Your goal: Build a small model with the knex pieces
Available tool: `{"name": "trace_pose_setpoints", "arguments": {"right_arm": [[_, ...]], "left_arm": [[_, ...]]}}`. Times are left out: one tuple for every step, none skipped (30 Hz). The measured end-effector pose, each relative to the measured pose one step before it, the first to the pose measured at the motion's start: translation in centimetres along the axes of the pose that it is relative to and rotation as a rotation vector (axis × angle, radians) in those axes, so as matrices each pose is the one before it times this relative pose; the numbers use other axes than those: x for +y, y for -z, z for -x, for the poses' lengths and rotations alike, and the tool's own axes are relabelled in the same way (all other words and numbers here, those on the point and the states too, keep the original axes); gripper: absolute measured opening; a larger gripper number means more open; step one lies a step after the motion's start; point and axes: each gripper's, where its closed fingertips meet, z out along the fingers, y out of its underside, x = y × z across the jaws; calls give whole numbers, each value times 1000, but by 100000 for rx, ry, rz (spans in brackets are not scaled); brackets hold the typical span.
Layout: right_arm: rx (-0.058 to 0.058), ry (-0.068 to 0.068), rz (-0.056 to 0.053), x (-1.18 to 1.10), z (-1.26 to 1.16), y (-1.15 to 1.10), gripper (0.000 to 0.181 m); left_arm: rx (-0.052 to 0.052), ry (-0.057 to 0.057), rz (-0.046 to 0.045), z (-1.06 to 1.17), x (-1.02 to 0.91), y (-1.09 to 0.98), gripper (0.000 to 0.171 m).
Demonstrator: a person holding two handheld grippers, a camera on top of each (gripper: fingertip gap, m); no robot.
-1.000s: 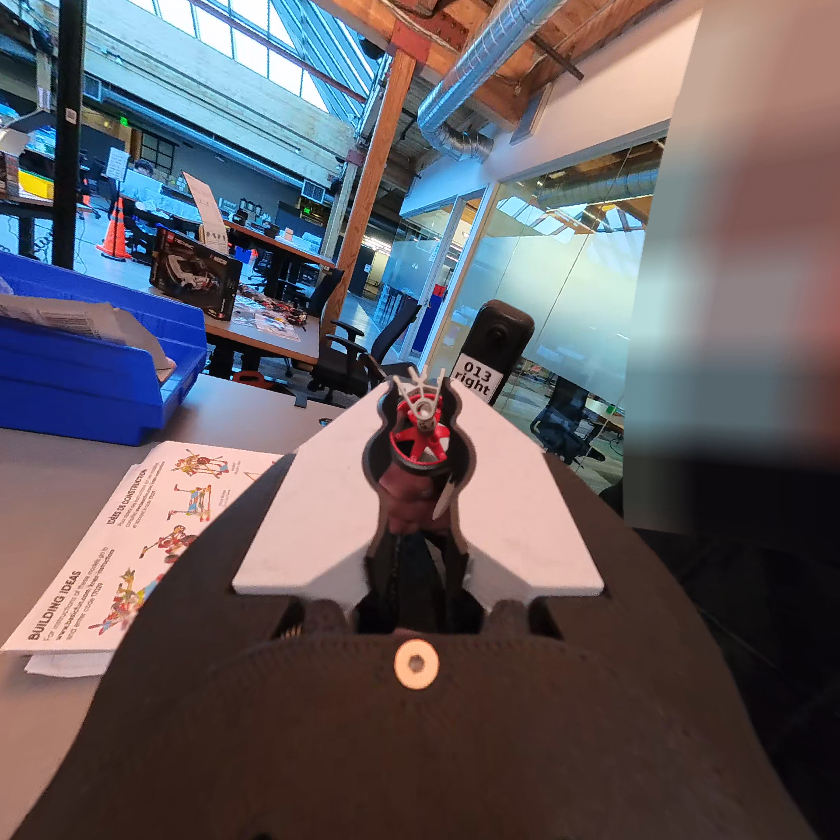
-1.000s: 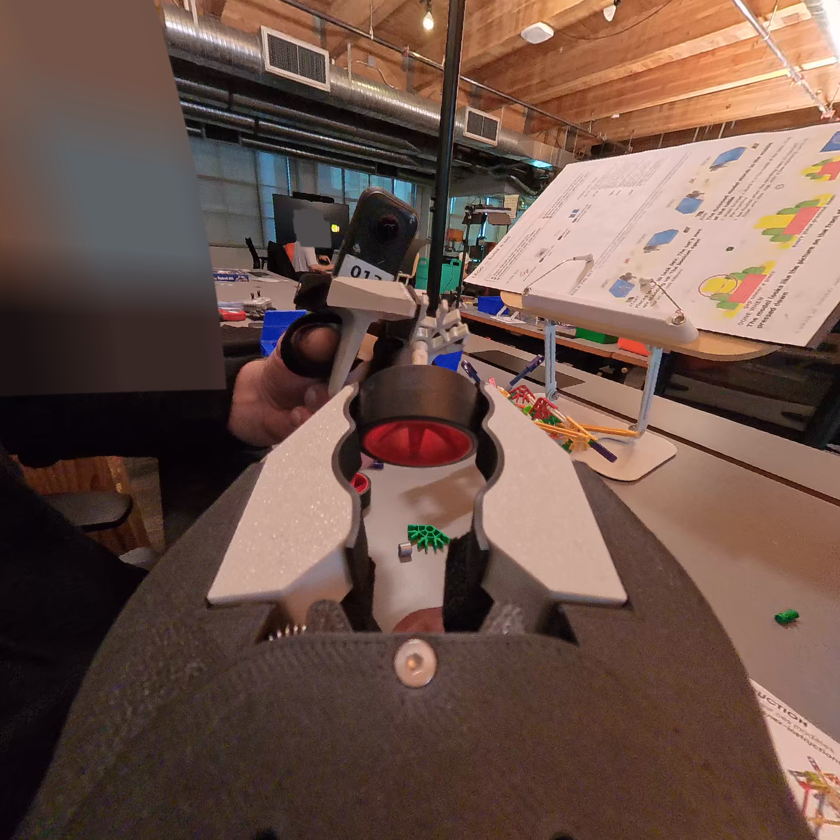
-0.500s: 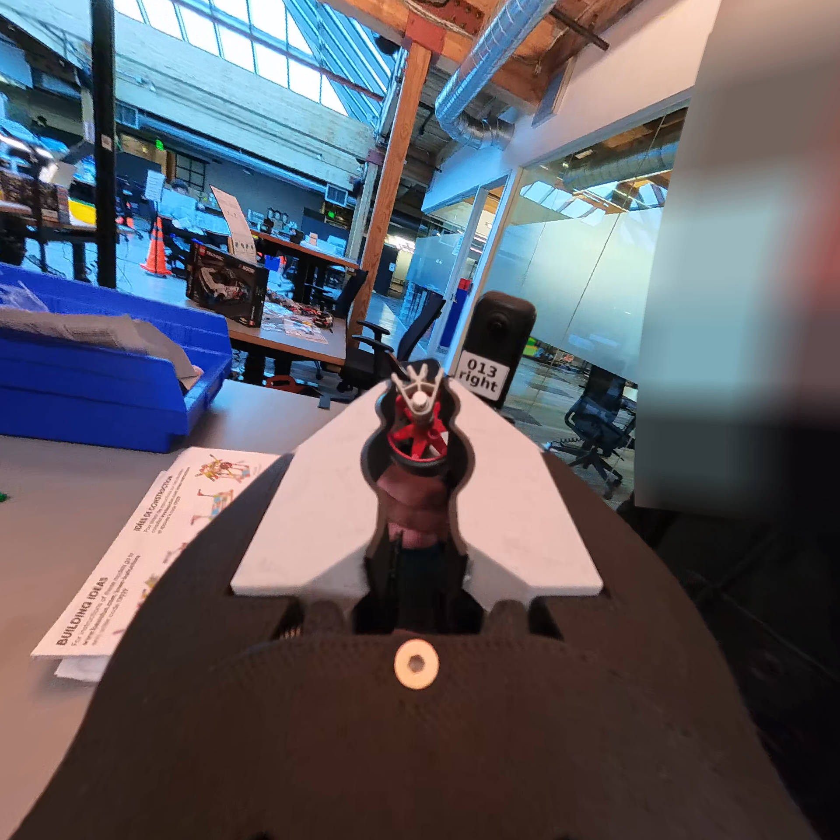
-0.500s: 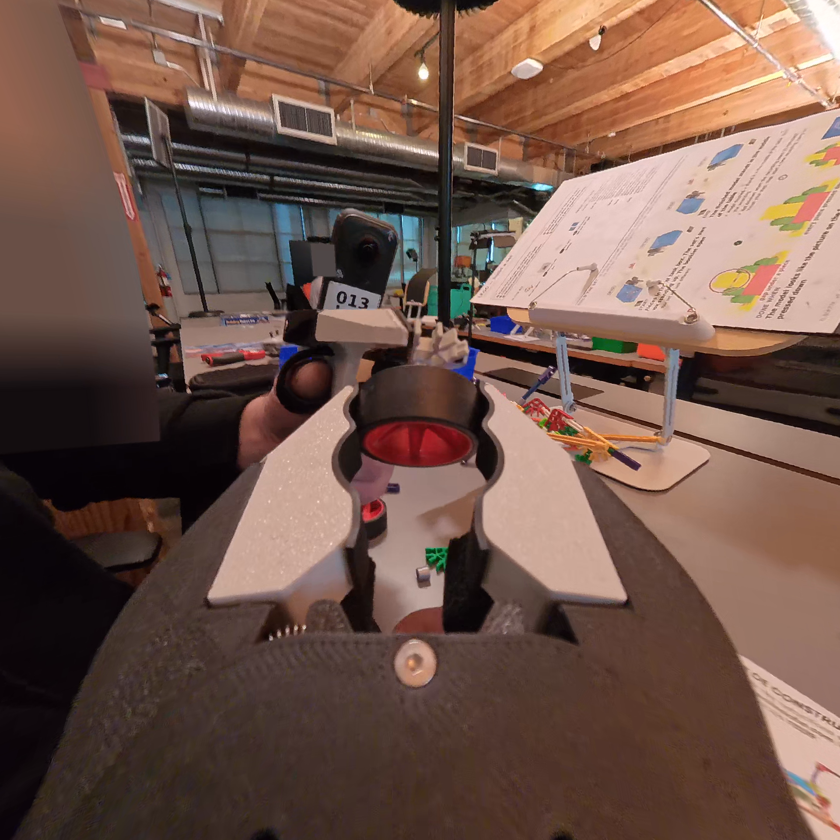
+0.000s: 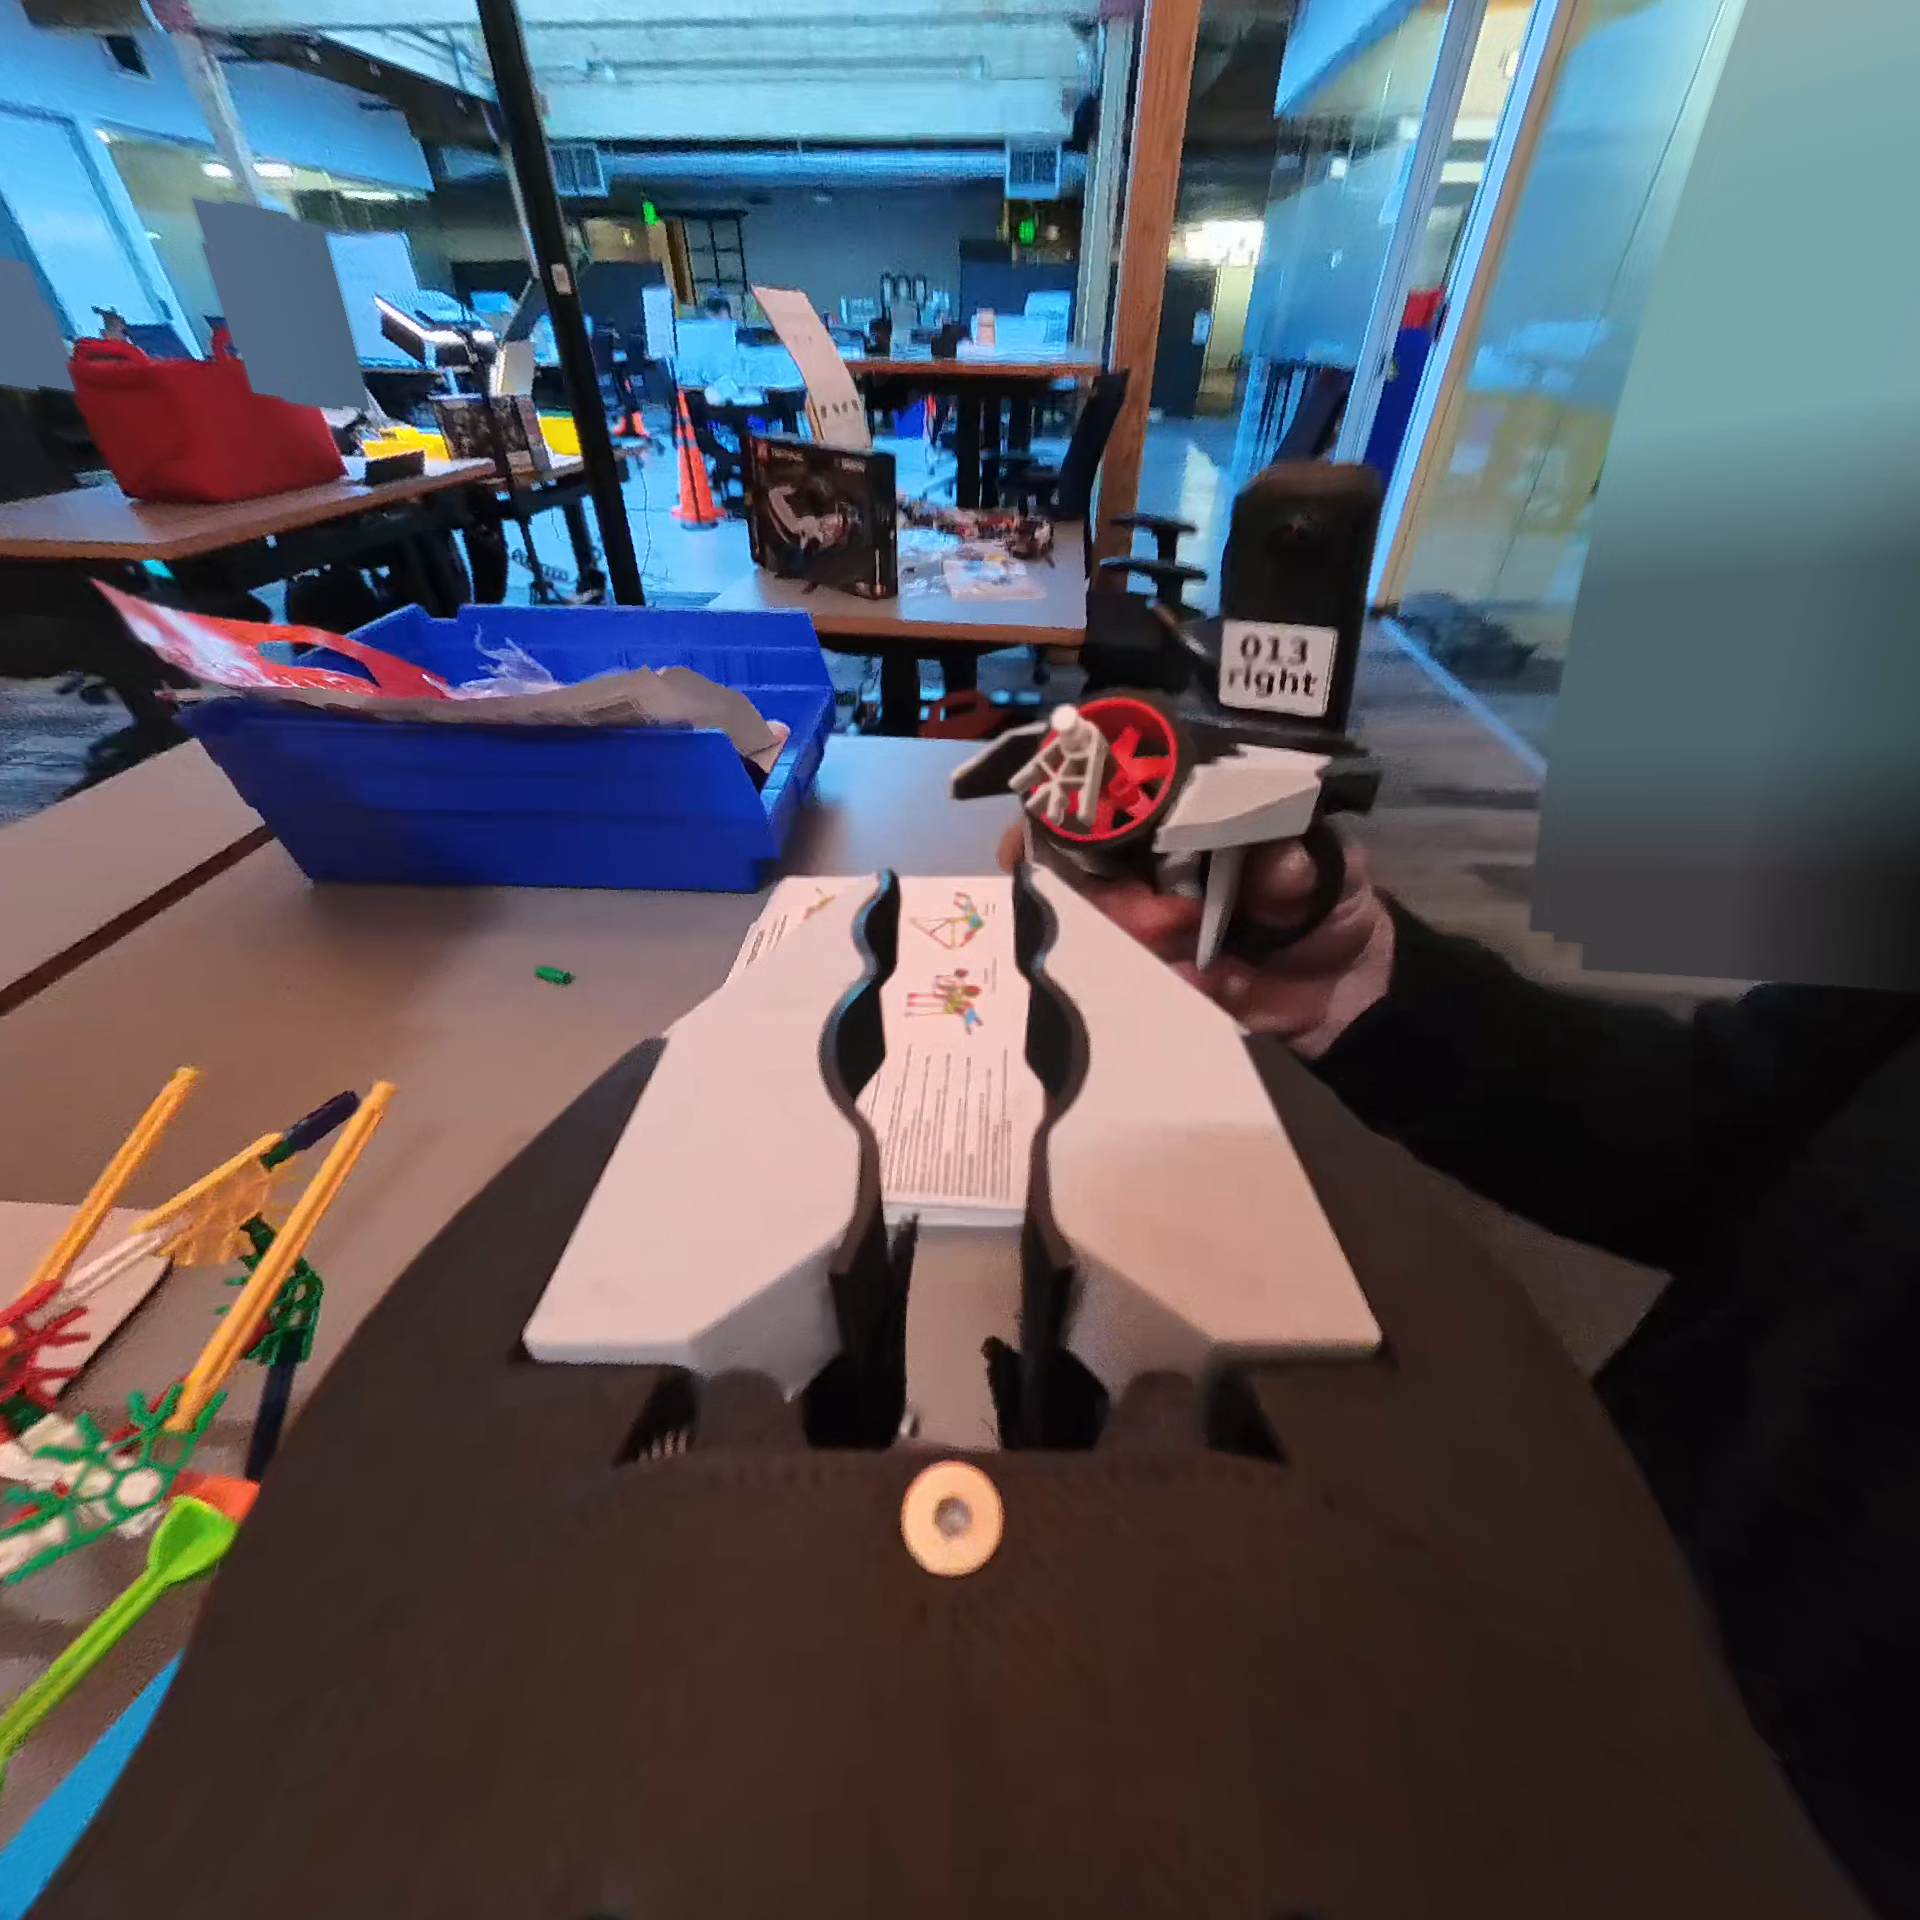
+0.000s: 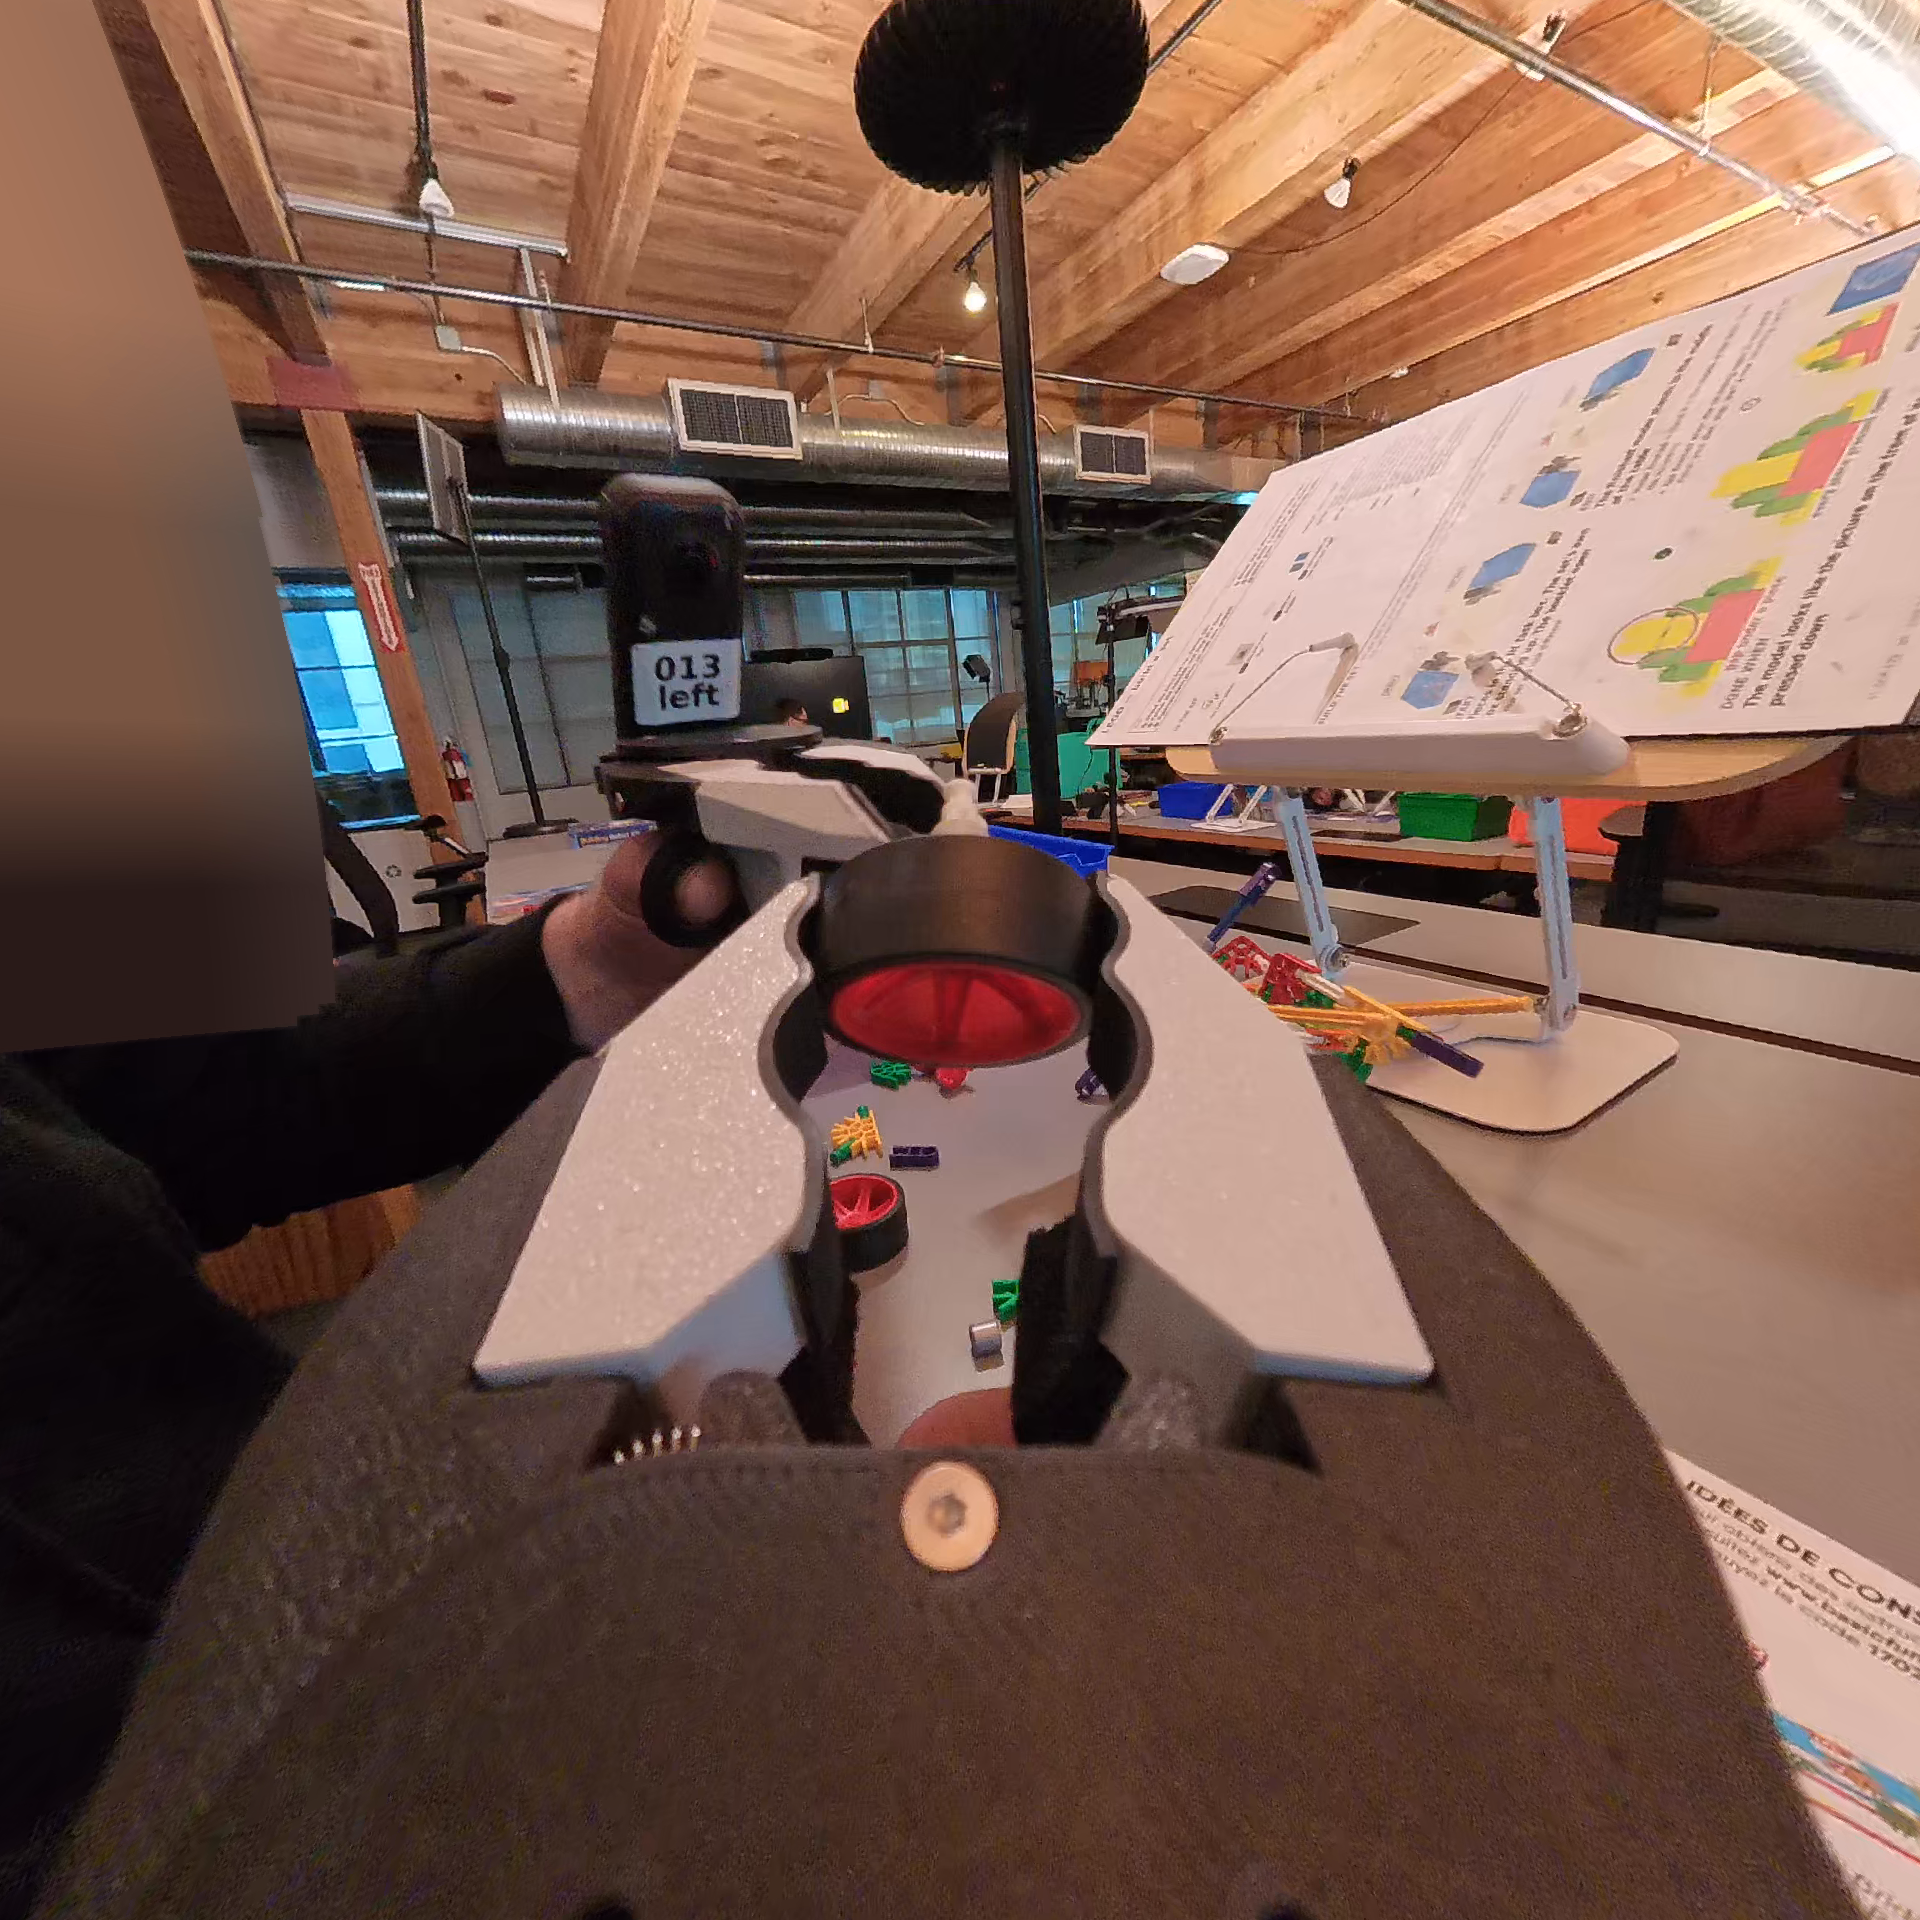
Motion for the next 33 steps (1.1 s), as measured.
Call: {"name": "trace_pose_setpoints", "arguments": {"right_arm": [[-217,770,305,6,80,-63,47],[-292,279,99,-20,60,-8,47],[-133,-48,-13,-6,24,50,47],[340,32,-68,14,-47,92,47],[505,-86,-24,33,-92,112,47],[344,-211,-123,7,-69,107,47],[204,-133,-78,-4,-60,97,46],[192,37,361,55,-63,68,46],[80,201,595,95,-53,28,46],[-131,-56,520,113,-11,-6,46],[-401,-179,337,76,43,-14,47],[-342,19,456,86,60,-41,47],[-81,282,613,113,34,-41,47],[-33,352,512,111,43,-50,47],[-155,192,227,48,61,-26,47],[-146,42,139,46,39,-3,46],[-36,24,216,47,5,-9,46],[-78,-11,196,54,12,-8,47],[-120,-19,131,20,12,2,46],[-7,136,196,35,-6,-13,47],[146,263,223,39,-23,-10,46],[69,231,205,25,-16,-8,46],[0,122,182,33,-6,-14,46],[150,242,304,43,-13,-13,46],[290,396,480,79,-23,-3,46],[330,374,568,96,-32,-18,47],[456,723,856,135,-14,-21,46],[1026,1714,1631,238,-46,-61,46],[1338,2471,2461,347,-33,-86,46],[969,2446,2808,402,25,-118,46],[637,2181,2197,317,90,-130,46],[-8,1802,1741,249,169,-131,46],[-147,1234,1597,234,154,-159,46]], "left_arm": [[-680,-3603,3885,-228,385,-261,20],[-3475,-5037,5697,295,718,-244,20],[-4329,-5104,7354,598,1123,-196,20],[-2402,-3662,8053,507,1446,-172,19],[-291,-1605,7529,310,1591,-174,18],[1786,1666,8120,55,1787,-299,19],[1636,2170,8021,70,1763,-386,19],[-91,-256,4763,153,1253,-387,17],[2775,-248,5060,-400,1224,-410,16],[4555,1259,8932,-655,1723,-510,17],[1529,-1013,5915,-268,1197,-579,20],[-463,-2196,2671,-48,619,-537,19],[1275,-1944,2992,-310,584,-515,20],[-47,-1843,1933,-81,343,-442,21],[28,-1390,669,-81,87,-337,22],[715,-810,774,-141,83,-291,22],[100,-637,324,-12,24,-238,19],[-626,-439,115,122,6,-226,15],[53,-300,451,-10,66,-201,9],[512,-119,-661,-91,-158,-64,8],[-319,-576,37,19,-34,-52,7],[-545,-453,-1,38,-3,-51,7],[-451,-139,-318,31,-46,-27,7],[-802,-64,-450,102,-37,29,7],[-1066,539,-807,211,-103,147,7],[-828,1098,-1819,239,-256,279,7],[-661,2071,-3837,292,-602,450,7],[-266,3293,-5007,323,-836,590,7],[1196,3915,-6929,142,-1190,726,6],[2324,4149,-8956,-39,-1551,840,7],[2244,3486,-10547,-84,-1824,895,7],[5122,3426,-10292,-571,-1829,842,7],[5546,3293,-9787,-676,-1749,735,6]]}}
